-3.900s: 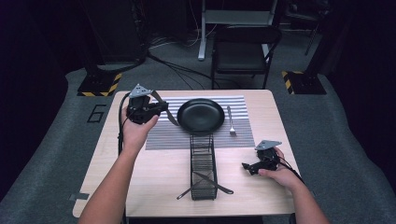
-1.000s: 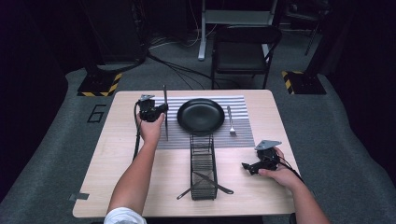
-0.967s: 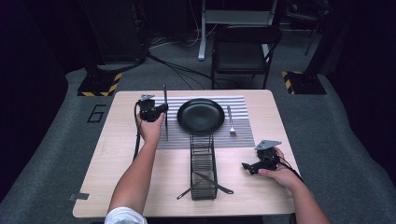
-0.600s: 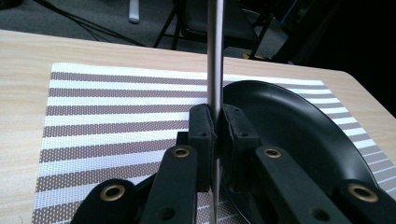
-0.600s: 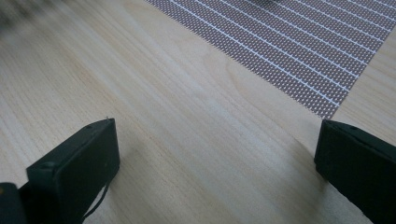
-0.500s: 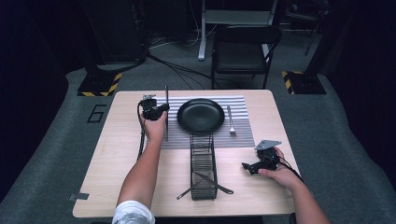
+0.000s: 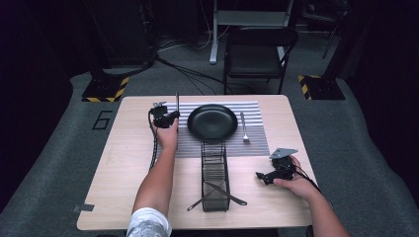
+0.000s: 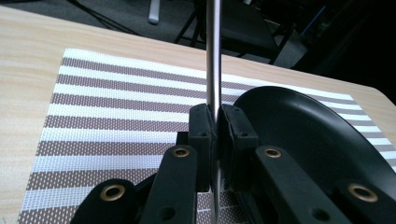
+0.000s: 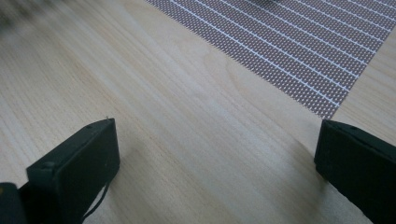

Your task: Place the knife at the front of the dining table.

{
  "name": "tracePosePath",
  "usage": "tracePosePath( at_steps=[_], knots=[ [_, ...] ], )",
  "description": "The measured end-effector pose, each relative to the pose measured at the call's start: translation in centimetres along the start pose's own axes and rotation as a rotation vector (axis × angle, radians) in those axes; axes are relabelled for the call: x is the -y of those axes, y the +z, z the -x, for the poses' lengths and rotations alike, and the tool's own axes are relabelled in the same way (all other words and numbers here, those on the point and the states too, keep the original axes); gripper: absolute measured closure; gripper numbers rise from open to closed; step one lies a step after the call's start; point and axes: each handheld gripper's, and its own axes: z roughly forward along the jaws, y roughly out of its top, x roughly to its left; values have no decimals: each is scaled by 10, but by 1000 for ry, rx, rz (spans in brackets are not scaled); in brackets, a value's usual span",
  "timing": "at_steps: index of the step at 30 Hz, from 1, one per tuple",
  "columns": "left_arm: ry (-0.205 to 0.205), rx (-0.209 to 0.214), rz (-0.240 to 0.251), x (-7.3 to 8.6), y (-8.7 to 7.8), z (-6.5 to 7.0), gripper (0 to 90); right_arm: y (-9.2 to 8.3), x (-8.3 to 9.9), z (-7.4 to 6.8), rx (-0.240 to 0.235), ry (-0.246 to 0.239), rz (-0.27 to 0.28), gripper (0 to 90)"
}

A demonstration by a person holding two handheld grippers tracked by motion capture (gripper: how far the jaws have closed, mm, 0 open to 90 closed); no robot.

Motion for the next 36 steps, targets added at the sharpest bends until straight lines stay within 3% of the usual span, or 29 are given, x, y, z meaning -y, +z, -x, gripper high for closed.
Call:
tracePosePath(
  at_steps=[16,18,19,36],
  knots=[
    [-87,-37,-18,13,15,-11,834,0,0,0,0,-2,-2,0],
    [-76,-41,-29,15,17,-13,834,0,0,0,1,-1,0,0],
    [-91,-45,-31,16,18,-12,835,0,0,0,-1,0,-3,0],
    [-107,-69,-68,22,29,-20,834,0,0,0,3,0,-3,0]
  ],
)
